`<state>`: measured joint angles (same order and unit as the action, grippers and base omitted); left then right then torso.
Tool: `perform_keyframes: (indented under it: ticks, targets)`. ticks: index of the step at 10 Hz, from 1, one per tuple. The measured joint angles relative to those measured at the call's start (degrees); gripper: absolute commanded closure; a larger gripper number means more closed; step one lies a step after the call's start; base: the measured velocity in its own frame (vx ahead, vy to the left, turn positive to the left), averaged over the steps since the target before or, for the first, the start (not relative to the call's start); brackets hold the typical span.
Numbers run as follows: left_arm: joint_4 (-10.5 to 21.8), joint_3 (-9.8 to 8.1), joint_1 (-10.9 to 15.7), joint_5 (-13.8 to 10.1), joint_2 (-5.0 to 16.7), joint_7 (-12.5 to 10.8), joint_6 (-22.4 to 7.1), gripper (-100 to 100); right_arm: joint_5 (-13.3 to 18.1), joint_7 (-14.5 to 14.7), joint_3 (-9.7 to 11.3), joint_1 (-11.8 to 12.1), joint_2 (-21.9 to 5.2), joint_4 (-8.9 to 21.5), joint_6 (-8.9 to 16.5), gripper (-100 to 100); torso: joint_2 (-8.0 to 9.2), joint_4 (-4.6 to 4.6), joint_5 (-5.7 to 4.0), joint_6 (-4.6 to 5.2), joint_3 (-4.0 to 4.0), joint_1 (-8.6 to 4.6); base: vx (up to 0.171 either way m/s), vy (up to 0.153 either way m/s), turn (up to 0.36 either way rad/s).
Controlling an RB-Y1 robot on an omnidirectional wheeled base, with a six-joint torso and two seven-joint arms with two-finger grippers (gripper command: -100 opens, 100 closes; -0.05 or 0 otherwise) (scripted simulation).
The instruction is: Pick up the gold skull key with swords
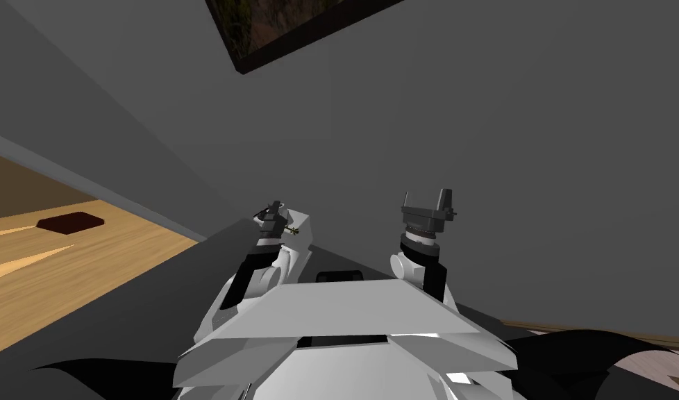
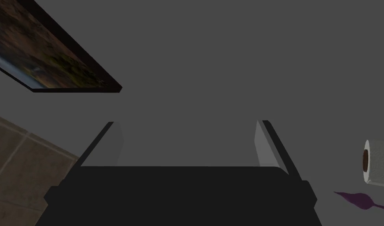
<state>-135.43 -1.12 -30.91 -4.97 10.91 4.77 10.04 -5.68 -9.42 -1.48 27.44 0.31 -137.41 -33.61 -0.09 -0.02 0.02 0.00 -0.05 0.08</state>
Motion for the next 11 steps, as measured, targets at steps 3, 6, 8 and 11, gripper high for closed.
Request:
perform_keyframes:
  ticks: [3, 6, 8, 11]
  targets:
    - [0.3, -2.29, -1.5, -1.9, 1.5, -1.0, -4.6, -100, 0.0, 0.0, 0.0, 0.0, 0.0, 0.0, 0.0, 0, 0.00, 0.00, 0.01, 0.00, 0.00, 0.03, 0.022, 0.021, 0.009]
    - [1.1, -3.44, -2.5, -3.0, 2.1, -1.4, -8.1, -100, 0.0, 0.0, 0.0, 0.0, 0.0, 0.0, 0.0, 0, 0.02, 0.01, 0.00, 0.01, 0.01, 0.00, 0.020, 0.020, 0.003]
    - [0.9, -4.26, -2.9, -3.7, 2.2, -1.5, -11.4, -100, 0.0, 0.0, 0.0, 0.0, 0.0, 0.0, 0.0, 0, 0.02, 0.00, 0.00, 0.01, 0.01, -0.02, 0.019, 0.014, 0.000]
    - [1.1, -5.65, -4.4, -5.0, 2.6, -1.9, -15.5, -100, 0.0, 0.0, 0.0, 0.0, 0.0, 0.0, 0.0, 0, 0.01, 0.00, 0.00, 0.01, 0.01, -0.03, 0.018, 0.012, -0.003]
